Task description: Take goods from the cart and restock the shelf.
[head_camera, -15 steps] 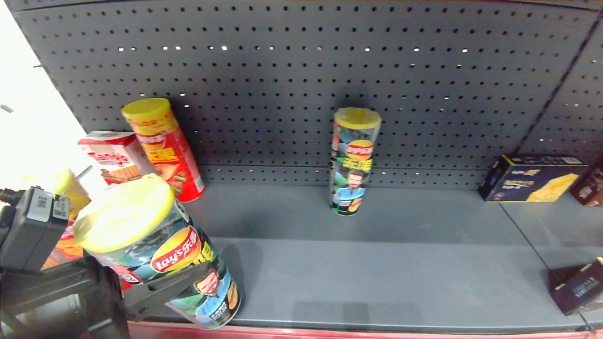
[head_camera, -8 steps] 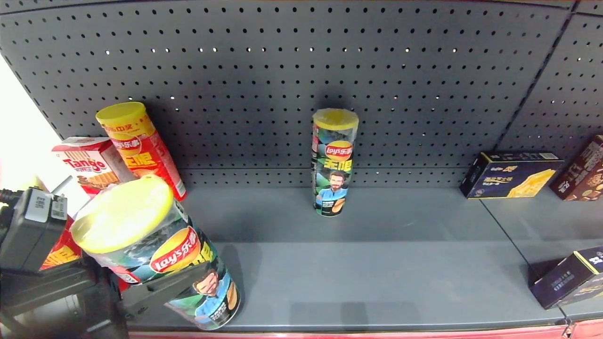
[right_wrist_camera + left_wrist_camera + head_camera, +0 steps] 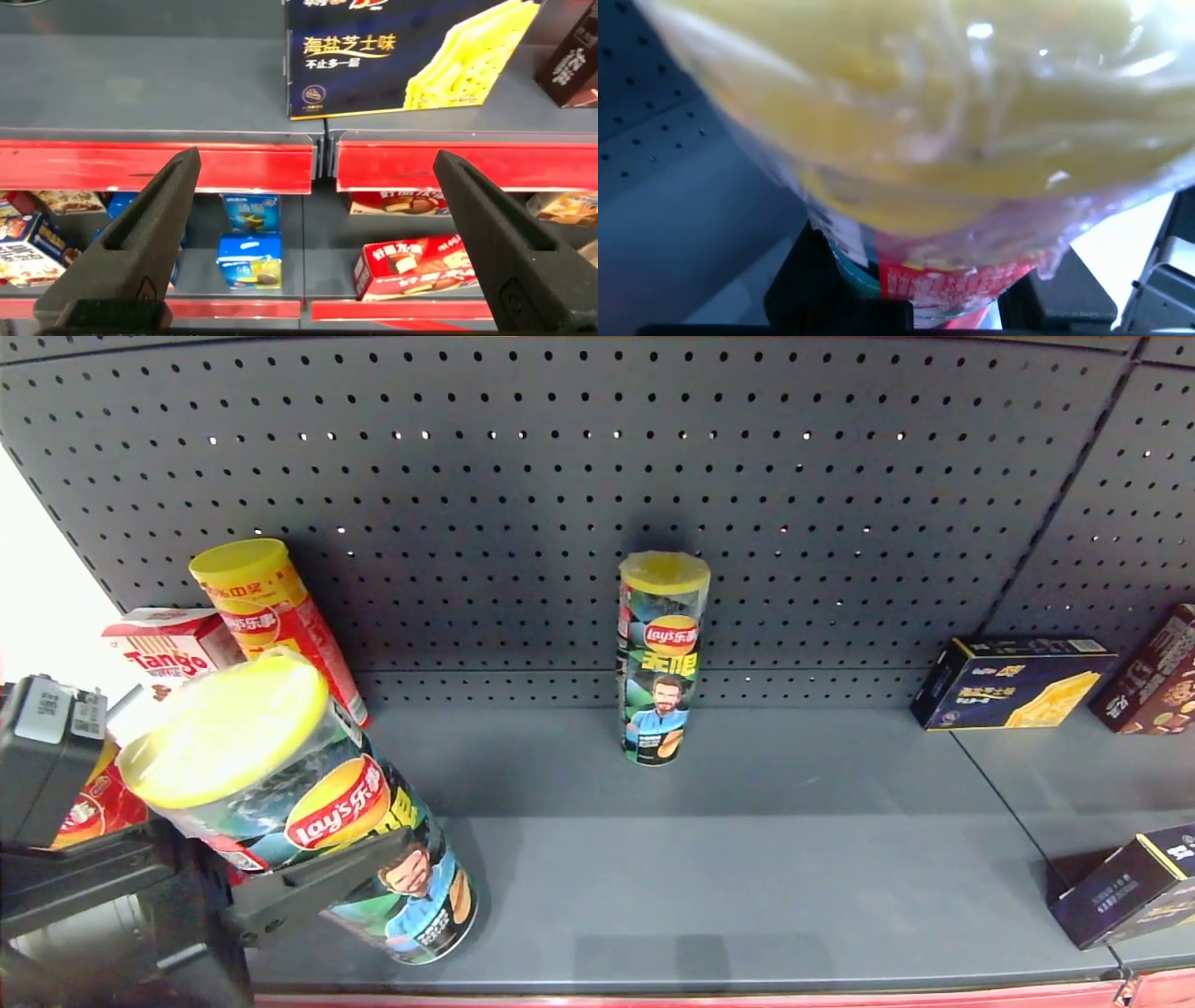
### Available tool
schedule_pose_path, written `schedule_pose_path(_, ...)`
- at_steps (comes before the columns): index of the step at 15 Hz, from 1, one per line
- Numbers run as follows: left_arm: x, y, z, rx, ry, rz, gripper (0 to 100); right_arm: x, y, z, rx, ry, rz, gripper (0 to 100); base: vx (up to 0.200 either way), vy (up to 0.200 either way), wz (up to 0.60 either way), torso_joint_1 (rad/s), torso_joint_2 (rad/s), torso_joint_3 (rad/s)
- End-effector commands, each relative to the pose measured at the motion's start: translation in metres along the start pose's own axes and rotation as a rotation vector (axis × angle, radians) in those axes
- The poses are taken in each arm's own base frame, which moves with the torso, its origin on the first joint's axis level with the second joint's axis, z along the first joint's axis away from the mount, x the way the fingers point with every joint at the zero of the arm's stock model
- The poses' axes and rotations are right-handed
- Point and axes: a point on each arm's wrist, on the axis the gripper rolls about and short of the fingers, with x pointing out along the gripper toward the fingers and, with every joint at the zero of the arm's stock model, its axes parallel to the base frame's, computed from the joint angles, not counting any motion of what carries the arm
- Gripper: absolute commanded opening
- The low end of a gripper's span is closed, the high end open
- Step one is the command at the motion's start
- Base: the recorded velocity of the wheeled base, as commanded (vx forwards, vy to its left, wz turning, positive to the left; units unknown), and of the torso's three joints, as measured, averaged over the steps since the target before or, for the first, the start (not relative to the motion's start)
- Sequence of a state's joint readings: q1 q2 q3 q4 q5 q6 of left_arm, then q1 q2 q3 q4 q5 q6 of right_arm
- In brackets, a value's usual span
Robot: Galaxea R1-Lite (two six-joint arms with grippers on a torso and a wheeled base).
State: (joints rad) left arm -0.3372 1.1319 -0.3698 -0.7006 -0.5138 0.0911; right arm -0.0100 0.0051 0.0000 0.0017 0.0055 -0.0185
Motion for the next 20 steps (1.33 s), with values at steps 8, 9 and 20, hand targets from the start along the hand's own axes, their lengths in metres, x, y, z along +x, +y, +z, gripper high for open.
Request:
schedule_pose_path(8, 0.002, 0.003, 0.005, -0.009, -0.009, 0.010, 0, 0.037, 0.002, 0.129, -0.073, -0.024, 0.209, 100, 0.000, 0.000, 0.00, 0.000, 0.00, 0.000)
schedule_pose_path(9, 0.002, 0.003, 0.005, -0.011, -0.009, 0.010, 0, 0.046, 0.005, 0.132, -0.078, -0.044, 0.323, 100, 0.000, 0.000, 0.00, 0.000, 0.00, 0.000)
schedule_pose_path(20, 0.002, 0.004, 0.006, -0.017, -0.014, 0.015, 0, 0.149, 0.025, 0.169, -0.144, 0.115, 0.398, 100, 0.000, 0.000, 0.00, 0.000, 0.00, 0.000)
